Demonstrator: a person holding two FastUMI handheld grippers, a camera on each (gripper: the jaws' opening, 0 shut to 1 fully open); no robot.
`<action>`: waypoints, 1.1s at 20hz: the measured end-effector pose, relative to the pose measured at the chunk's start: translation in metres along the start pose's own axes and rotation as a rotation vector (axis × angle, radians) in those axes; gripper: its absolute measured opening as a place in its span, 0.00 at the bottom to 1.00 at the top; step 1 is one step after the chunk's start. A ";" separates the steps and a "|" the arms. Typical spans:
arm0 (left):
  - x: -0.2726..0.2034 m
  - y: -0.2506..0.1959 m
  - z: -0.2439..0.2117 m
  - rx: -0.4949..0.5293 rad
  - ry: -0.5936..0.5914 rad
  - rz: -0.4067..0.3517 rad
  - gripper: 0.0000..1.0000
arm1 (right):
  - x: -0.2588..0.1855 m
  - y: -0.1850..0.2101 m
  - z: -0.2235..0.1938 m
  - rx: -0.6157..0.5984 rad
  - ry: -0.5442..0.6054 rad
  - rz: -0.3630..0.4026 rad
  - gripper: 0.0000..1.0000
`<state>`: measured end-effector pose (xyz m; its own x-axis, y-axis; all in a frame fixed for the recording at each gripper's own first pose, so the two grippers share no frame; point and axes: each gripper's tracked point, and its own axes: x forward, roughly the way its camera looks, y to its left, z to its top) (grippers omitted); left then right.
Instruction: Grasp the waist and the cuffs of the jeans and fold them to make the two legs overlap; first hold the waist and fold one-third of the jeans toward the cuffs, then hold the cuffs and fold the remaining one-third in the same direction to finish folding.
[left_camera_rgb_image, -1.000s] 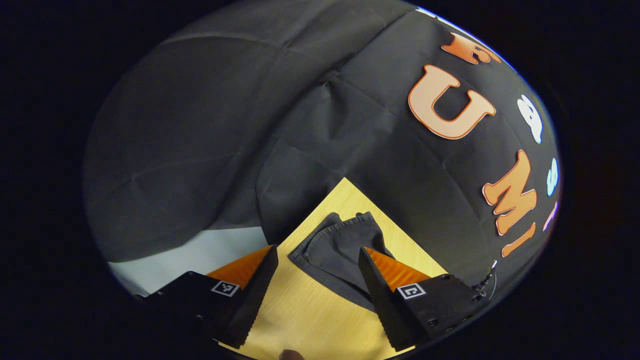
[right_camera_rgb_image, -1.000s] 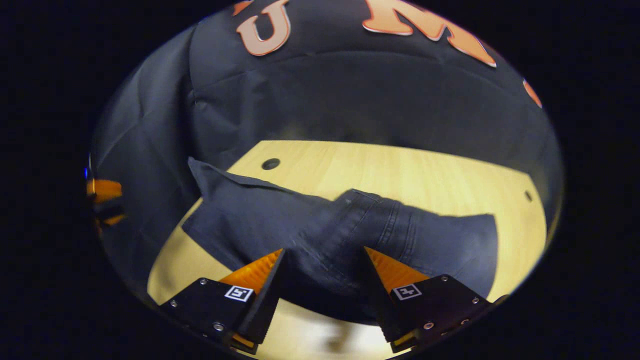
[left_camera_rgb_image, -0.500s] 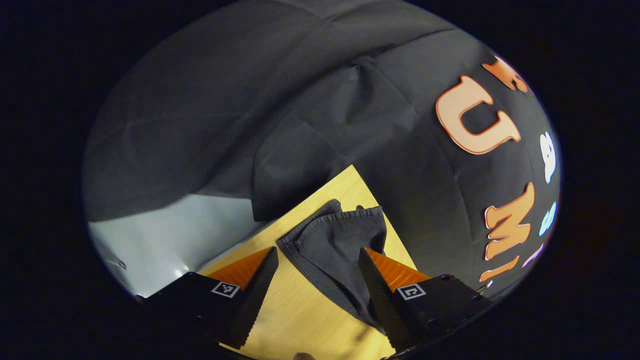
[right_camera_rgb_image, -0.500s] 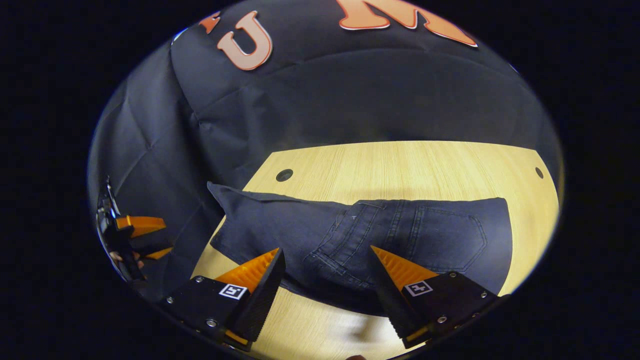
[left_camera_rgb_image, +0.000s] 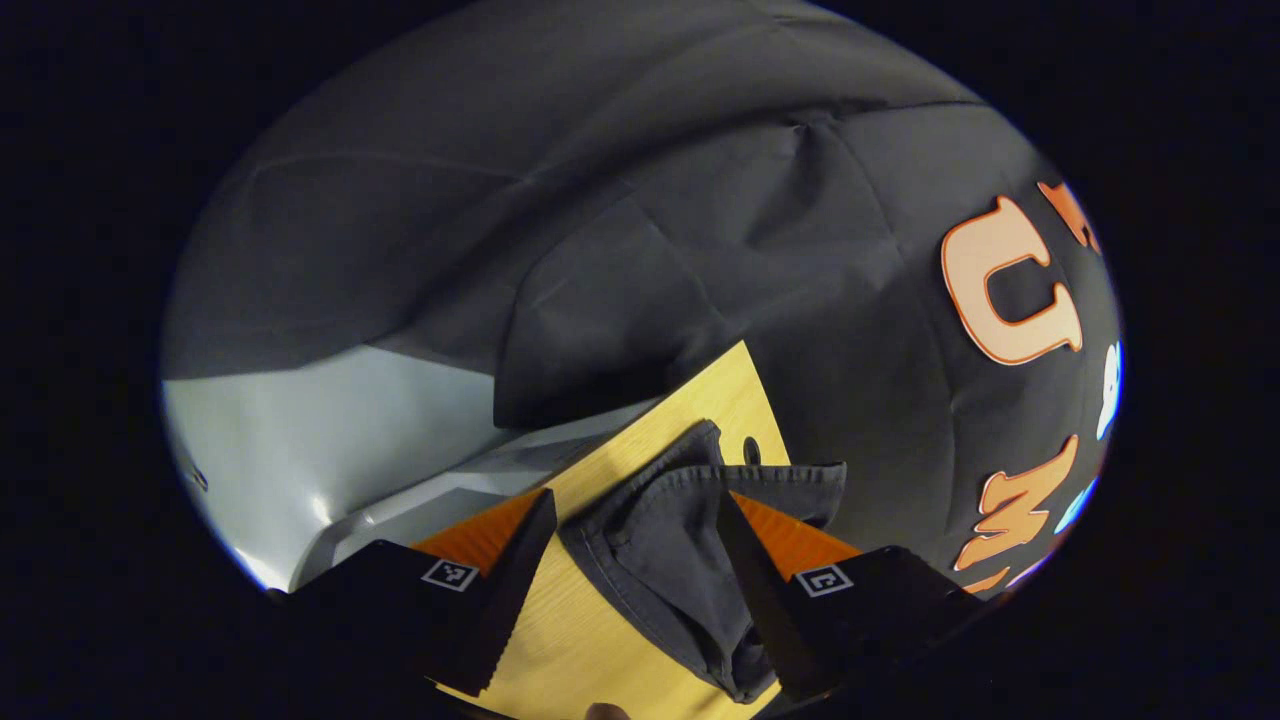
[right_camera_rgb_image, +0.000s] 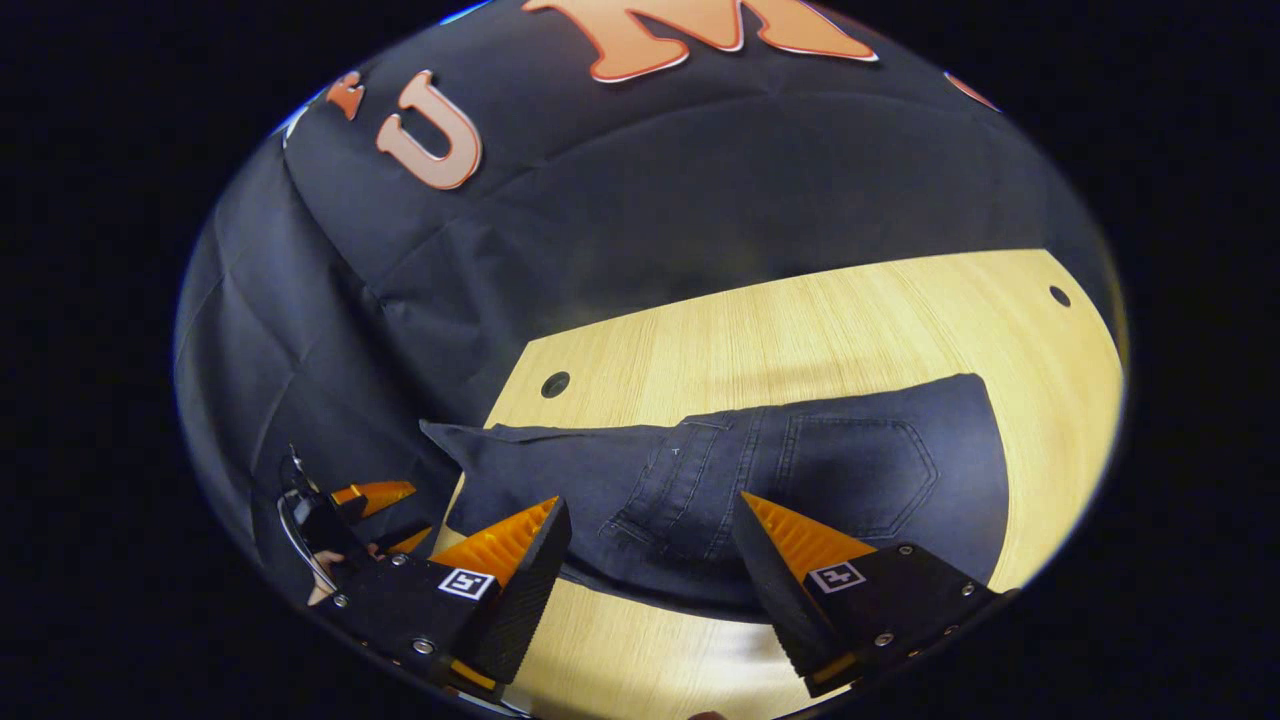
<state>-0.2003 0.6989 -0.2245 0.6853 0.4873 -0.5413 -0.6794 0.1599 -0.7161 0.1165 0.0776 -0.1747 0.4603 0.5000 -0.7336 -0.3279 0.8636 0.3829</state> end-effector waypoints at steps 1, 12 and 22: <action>0.004 0.000 -0.002 -0.039 -0.004 -0.005 0.99 | 0.000 -0.003 0.002 0.016 -0.006 -0.005 0.98; 0.013 -0.004 -0.032 -0.085 0.024 -0.048 0.96 | -0.003 -0.021 0.003 0.050 0.008 0.014 0.98; 0.079 -0.016 -0.089 -0.058 0.051 0.015 0.15 | -0.022 -0.059 0.011 0.109 -0.011 -0.009 0.98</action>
<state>-0.1120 0.6583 -0.2953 0.6885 0.4444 -0.5731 -0.6744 0.1018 -0.7313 0.1348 0.0167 -0.1750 0.4717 0.4926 -0.7313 -0.2326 0.8695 0.4357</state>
